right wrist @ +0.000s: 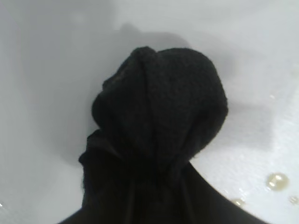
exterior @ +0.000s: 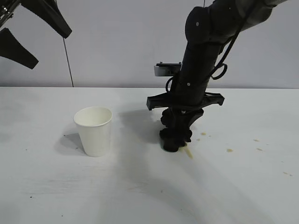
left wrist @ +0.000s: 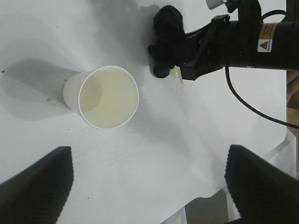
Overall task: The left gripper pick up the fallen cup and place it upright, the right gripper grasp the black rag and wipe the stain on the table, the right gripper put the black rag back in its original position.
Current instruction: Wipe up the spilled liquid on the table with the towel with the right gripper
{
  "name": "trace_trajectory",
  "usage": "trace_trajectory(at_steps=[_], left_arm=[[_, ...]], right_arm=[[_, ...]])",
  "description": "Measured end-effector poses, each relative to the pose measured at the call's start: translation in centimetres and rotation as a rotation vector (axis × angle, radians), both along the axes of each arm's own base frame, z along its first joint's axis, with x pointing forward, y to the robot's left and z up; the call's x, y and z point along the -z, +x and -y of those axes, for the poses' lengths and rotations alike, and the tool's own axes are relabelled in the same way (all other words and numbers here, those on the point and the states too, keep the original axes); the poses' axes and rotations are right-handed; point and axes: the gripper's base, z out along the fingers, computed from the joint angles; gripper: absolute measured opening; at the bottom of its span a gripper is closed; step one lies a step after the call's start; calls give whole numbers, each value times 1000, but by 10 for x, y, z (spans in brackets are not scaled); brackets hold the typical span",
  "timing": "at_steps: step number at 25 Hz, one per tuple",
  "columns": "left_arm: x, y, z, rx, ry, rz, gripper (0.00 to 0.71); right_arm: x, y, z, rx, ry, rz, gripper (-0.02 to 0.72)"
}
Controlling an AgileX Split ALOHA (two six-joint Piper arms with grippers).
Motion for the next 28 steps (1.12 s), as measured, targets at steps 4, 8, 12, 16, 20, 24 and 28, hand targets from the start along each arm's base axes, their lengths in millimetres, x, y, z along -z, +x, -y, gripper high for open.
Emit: trace_trajectory(at_steps=[4, 8, 12, 16, 20, 24, 28], left_arm=[[0, 0, 0, 0, 0, 0, 636], [0, 0, 0, 0, 0, 0, 636], [0, 0, 0, 0, 0, 0, 636], [0, 0, 0, 0, 0, 0, 636], [0, 0, 0, 0, 0, 0, 636], [0, 0, 0, 0, -1, 0, 636], [0, 0, 0, 0, -1, 0, 636]], right_arm=[[-10, -7, 2, -21, -14, -41, 112], [-7, -7, 0, -38, 1, -48, 112], [-8, 0, -2, -36, 29, 31, 112], [0, 6, -4, -32, 41, 77, 112], [21, 7, -2, -31, 1, 36, 112], [25, 1, 1, -42, -43, -48, 112], [19, -9, 5, -90, -91, -146, 112]])
